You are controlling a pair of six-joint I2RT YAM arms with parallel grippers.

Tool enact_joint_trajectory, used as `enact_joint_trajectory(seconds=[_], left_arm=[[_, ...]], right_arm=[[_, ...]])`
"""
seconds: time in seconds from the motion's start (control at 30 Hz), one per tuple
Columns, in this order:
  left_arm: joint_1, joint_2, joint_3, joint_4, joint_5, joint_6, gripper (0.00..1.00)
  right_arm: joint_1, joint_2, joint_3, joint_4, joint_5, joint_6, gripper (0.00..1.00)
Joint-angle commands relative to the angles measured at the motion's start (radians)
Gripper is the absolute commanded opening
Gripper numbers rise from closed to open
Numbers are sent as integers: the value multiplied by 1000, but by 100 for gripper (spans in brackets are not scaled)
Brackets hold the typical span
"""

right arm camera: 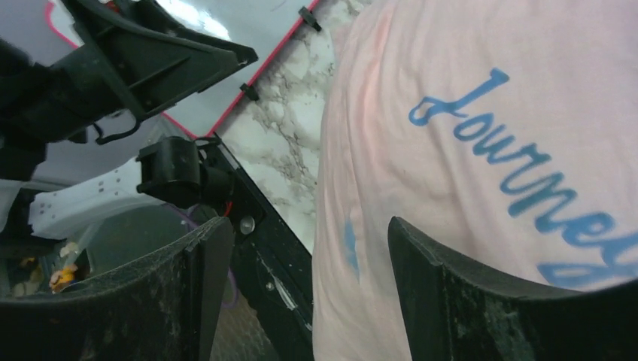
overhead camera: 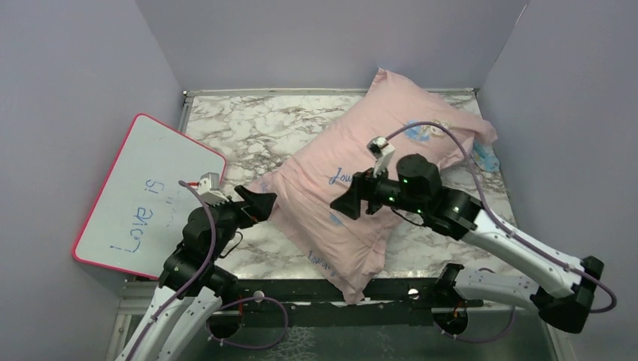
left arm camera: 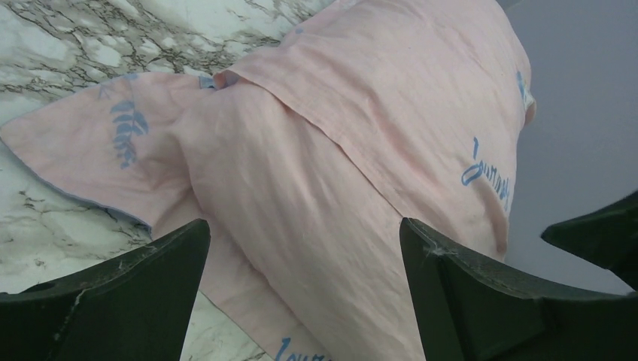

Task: Remove the pillowcase from the pillow
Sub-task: Remove the pillow from the pillowcase.

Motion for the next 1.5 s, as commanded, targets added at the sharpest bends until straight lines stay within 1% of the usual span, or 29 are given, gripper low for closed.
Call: enact_joint_trajectory(seconds=[0.0, 0.13, 0.23, 0.33, 0.4, 0.43, 0.5, 0.63, 0.7, 0.73, 0.77, 0.8, 0.83, 0.87, 0.93, 1.03, 1.07, 1.13, 1.2, 1.3, 1.4, 1.47], left_arm=[[-5, -52, 0, -39, 6, -39, 99], [-5, -21, 42, -76, 8, 16, 99], [-5, 17, 65, -106, 5, 27, 99], [-5, 46, 68, -115, 8, 11, 99], [-5, 53, 62, -118, 12, -4, 99], [-5, 56, 57, -118, 19, -9, 99], [-5, 63, 51, -115, 44, -5, 99], [-5, 93, 40, -93, 105, 7, 99], [-5, 108, 43, -86, 135, 10, 99], [-5, 113, 43, -81, 144, 13, 99], [-5, 116, 44, -77, 149, 15, 99], [-4, 117, 45, -75, 152, 15, 99], [-5, 116, 45, -72, 151, 16, 99], [-5, 116, 44, -68, 151, 17, 99], [-5, 114, 43, -64, 152, 17, 99], [-5, 115, 42, -58, 173, 24, 99], [-5, 118, 42, -53, 185, 29, 99], [-5, 127, 43, -49, 201, 36, 99], [-5, 137, 43, -46, 216, 39, 99], [-5, 162, 42, -24, 249, 44, 97], [-5, 205, 49, 10, 295, 47, 95], [-5, 242, 66, 37, 322, 51, 94]], right_arm=[[35, 189, 117, -134, -64, -81, 75], [127, 314, 204, -273, 204, -121, 70], [147, 371, 255, -336, 295, -150, 63], [151, 409, 280, -377, 376, -154, 51], [152, 424, 292, -395, 422, -152, 39], [152, 429, 297, -401, 440, -151, 34], [152, 429, 302, -403, 474, -149, 31], [152, 404, 296, -372, 490, -154, 29], [152, 384, 287, -340, 465, -170, 30], [152, 375, 283, -324, 431, -184, 35], [152, 368, 280, -307, 395, -192, 44], [152, 363, 275, -289, 351, -199, 51], [152, 361, 273, -275, 305, -205, 53], [152, 363, 273, -264, 272, -206, 54], [152, 381, 276, -263, 258, -202, 55], [152, 441, 308, -317, 327, -207, 55], [152, 463, 320, -337, 343, -209, 53], [152, 501, 340, -369, 360, -212, 47], [152, 508, 347, -376, 390, -215, 34], [152, 477, 352, -360, 500, -211, 16], [152, 418, 357, -336, 614, -215, 6], [152, 369, 346, -294, 674, -223, 5]])
